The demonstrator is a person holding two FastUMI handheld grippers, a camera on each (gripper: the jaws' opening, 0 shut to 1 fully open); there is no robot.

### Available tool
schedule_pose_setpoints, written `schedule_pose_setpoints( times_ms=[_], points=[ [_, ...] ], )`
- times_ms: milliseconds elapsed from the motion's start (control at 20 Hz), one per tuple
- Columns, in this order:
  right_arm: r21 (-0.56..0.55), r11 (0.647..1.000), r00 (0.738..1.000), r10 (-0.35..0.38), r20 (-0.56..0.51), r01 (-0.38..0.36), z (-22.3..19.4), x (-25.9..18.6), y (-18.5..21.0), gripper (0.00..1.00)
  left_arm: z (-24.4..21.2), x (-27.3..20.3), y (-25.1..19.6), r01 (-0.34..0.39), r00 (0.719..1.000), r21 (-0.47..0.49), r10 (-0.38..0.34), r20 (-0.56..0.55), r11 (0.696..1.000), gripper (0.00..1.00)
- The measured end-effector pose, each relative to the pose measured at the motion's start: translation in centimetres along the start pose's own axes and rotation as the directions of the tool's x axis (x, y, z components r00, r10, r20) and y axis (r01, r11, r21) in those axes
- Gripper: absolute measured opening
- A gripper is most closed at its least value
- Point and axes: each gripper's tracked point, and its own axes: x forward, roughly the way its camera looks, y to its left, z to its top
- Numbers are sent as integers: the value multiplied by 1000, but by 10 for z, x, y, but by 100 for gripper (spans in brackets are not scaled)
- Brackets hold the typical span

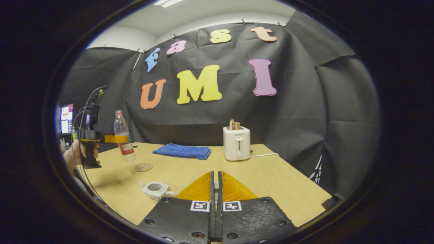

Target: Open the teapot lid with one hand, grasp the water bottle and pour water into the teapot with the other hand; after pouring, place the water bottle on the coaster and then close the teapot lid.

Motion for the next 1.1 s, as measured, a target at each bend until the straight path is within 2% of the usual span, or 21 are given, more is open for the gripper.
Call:
schedule_pose_setpoints(
  times_ms=[450, 700, 1100],
  points=[
    [25, 999, 999, -25, -45, 26, -14, 9, -14, 0, -18, 42, 0, -10, 1000, 4, 10, -11, 1000, 75],
    [29, 999, 998, -21, -57, 23, -18, 12, -14, 0, -34, 51, -5, -5, 999, 33, 6, -43, 999, 75],
    [65, 998, 997, -15, -81, 21, -28, 11, -14, 0, -47, 55, -10, -3, 996, 26, 5, -85, 1000, 76]
  ],
)
